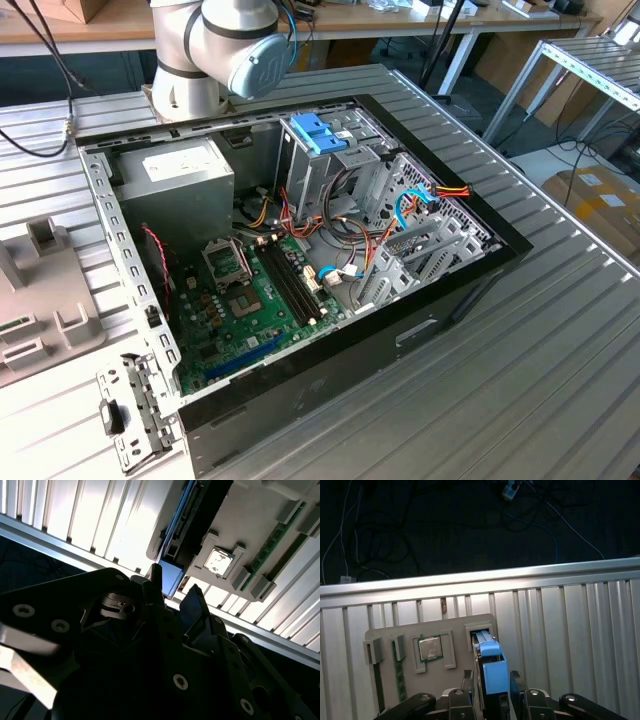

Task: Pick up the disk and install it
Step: 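Pick up the disk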

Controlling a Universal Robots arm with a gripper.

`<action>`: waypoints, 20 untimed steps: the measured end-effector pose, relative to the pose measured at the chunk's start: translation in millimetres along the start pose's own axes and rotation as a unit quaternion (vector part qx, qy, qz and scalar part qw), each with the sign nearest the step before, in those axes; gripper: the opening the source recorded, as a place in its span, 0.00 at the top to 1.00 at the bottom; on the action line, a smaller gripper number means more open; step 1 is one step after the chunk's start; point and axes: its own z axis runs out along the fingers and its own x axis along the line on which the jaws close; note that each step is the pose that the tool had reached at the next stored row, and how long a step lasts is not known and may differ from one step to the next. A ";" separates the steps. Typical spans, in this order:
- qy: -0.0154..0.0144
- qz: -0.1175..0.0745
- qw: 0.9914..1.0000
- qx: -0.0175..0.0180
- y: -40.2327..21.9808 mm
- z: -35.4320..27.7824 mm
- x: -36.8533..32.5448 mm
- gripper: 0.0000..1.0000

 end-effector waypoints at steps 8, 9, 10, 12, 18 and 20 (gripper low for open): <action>0.000 -0.002 1.000 0.000 0.0 3.2 0.0 0.58; 0.000 -0.002 1.000 0.000 0.0 3.3 0.0 0.51; 0.000 -0.002 1.000 0.000 0.0 3.4 0.0 0.51; 0.000 -0.002 1.000 0.000 0.0 3.6 0.0 0.44; 0.000 -0.002 1.000 0.000 -0.2 9.3 0.1 0.44; 0.000 -0.002 1.000 0.000 -0.3 13.9 0.1 0.44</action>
